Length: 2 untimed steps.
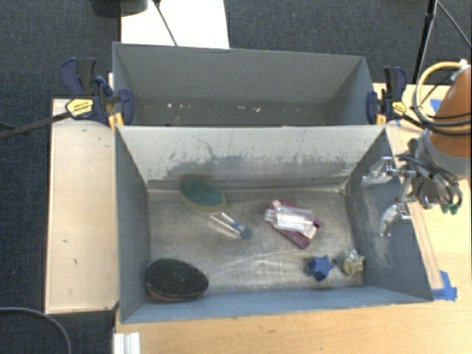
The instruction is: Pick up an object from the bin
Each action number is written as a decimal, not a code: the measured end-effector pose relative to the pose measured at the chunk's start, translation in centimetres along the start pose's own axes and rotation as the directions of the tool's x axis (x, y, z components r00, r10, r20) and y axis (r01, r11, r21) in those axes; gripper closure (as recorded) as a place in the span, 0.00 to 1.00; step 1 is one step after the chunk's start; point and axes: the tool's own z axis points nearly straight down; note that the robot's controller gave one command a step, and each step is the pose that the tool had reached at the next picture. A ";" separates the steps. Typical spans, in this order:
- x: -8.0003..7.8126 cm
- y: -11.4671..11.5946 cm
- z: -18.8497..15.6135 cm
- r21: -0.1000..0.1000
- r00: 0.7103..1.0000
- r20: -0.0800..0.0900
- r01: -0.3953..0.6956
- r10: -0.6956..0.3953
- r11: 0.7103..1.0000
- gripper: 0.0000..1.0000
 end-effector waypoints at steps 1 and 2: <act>4.4 1.8 14.9 0.000 1.000 0.004 0.026 -0.026 1.000 0.00; 3.2 8.5 14.6 -0.001 0.989 0.006 -0.151 0.151 0.989 0.00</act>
Offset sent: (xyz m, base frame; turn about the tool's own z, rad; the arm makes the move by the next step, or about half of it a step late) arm -0.0453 0.0176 -0.1495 -0.0161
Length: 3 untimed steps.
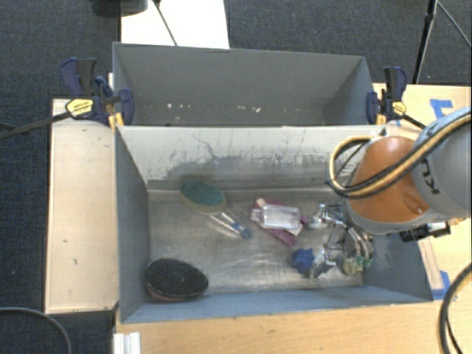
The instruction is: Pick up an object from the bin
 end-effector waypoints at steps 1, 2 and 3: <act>-0.2 -0.1 -0.2 0.000 1.000 0.008 0.004 -0.004 1.000 1.00; -1.6 1.0 -0.1 0.006 0.977 -0.004 0.213 -0.213 0.977 1.00; -0.3 0.3 -10.7 -0.001 0.992 0.000 0.125 -0.125 0.992 1.00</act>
Offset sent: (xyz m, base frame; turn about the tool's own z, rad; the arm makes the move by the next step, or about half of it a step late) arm 0.0000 0.0000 0.0000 0.0000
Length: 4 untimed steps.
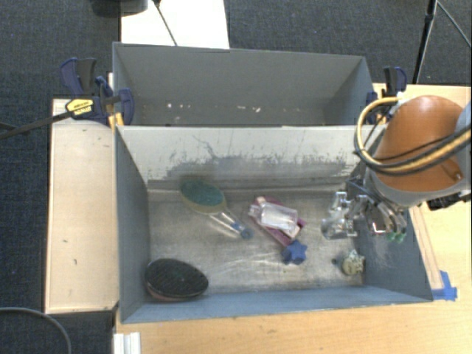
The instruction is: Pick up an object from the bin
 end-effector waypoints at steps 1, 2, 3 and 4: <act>0.1 0.1 0.4 -0.001 1.000 -0.007 0.003 -0.003 1.000 0.00; 2.5 2.8 9.5 -0.002 0.996 -0.013 0.086 -0.086 0.996 0.00; 2.4 2.7 9.2 -0.001 0.996 -0.008 0.088 -0.088 0.996 1.00; 2.5 8.1 -1.7 -0.003 0.998 0.000 0.066 -0.066 0.998 1.00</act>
Offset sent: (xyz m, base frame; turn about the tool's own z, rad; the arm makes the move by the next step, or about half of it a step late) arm 0.0000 0.0000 0.0000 0.0000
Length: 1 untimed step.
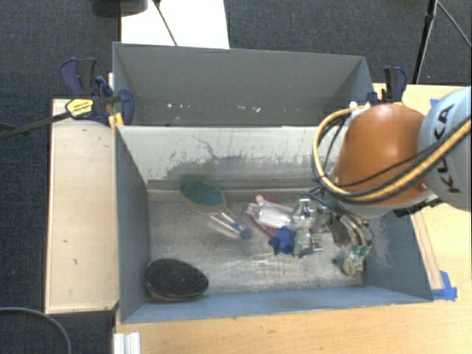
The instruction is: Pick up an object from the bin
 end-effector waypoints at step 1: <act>-1.5 1.1 -12.0 0.000 0.904 -0.002 0.429 -0.429 0.904 1.00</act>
Offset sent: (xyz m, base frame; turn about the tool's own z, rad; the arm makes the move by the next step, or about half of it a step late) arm 0.0121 0.0110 0.1189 -0.4443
